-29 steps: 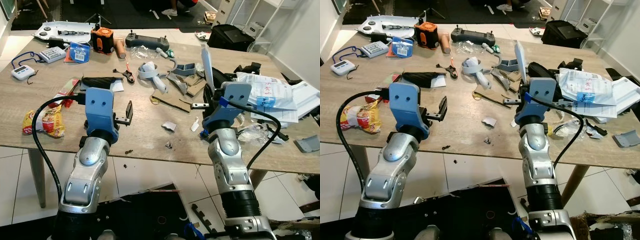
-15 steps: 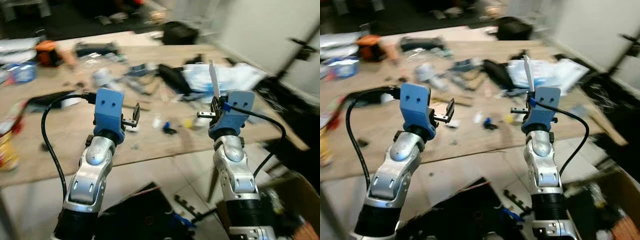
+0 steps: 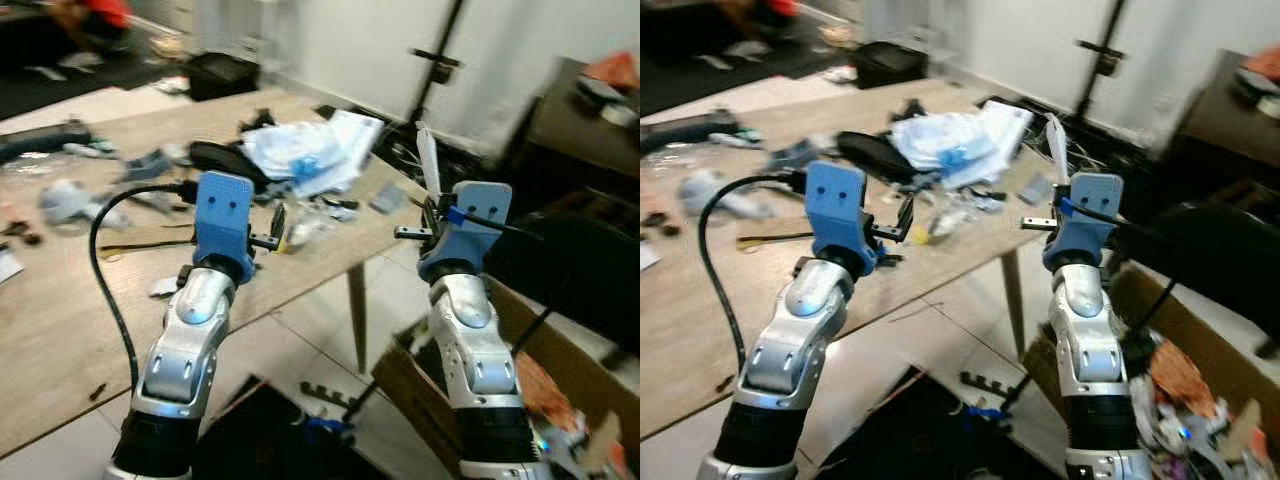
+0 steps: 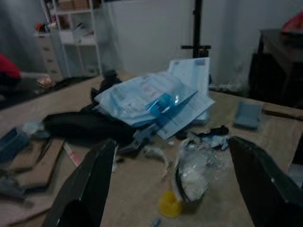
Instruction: Picking trash to rubbish bin
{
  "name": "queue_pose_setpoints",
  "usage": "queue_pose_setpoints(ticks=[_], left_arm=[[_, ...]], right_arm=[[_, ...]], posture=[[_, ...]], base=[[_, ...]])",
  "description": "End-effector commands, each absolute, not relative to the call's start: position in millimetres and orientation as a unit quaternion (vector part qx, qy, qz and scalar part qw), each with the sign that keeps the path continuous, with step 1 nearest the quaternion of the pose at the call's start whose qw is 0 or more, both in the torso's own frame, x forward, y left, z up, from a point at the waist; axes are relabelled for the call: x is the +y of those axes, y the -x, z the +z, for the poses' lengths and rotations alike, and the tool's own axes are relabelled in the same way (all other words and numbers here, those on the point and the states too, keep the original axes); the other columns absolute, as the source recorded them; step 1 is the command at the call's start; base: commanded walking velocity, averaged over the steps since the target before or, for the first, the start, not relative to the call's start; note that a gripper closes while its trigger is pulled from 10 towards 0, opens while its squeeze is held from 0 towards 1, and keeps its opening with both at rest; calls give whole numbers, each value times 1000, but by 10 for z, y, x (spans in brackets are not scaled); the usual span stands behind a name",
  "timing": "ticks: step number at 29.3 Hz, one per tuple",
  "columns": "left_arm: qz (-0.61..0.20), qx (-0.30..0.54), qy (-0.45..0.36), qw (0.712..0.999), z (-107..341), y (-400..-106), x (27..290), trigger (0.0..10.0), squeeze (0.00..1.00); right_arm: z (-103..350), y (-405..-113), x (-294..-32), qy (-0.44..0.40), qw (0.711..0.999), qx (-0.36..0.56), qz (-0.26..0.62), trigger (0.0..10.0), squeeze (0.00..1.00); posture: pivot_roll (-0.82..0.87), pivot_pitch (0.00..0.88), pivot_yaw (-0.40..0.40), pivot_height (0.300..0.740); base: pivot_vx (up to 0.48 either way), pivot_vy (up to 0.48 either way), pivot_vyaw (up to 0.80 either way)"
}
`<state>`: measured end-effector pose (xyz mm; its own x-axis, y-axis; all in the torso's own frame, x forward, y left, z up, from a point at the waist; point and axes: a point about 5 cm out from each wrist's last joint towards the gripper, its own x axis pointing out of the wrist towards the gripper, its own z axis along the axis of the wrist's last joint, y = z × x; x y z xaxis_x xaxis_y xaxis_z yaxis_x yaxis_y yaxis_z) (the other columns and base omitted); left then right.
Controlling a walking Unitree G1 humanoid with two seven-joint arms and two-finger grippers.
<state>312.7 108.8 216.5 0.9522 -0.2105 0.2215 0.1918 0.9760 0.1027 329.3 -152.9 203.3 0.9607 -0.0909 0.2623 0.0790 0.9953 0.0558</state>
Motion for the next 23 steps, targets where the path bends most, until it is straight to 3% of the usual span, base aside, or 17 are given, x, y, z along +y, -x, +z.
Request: queue_pose_setpoints(ticks=[1,23], left_arm=[[-109,-112,-37,987,2148,-3120,1067,10000,0],[-121,-97,-42,987,2104,-3117,1078,10000,0]], right_arm=[[2008,-3279,-1550,-32,991,-124,-47,10000,0],[1783,-3258,-1599,-39,996,-61,-61,10000,0]], posture=[[124,93,-48,740],[149,103,-35,740]], base=[[0,0,-800],[0,0,-800]])
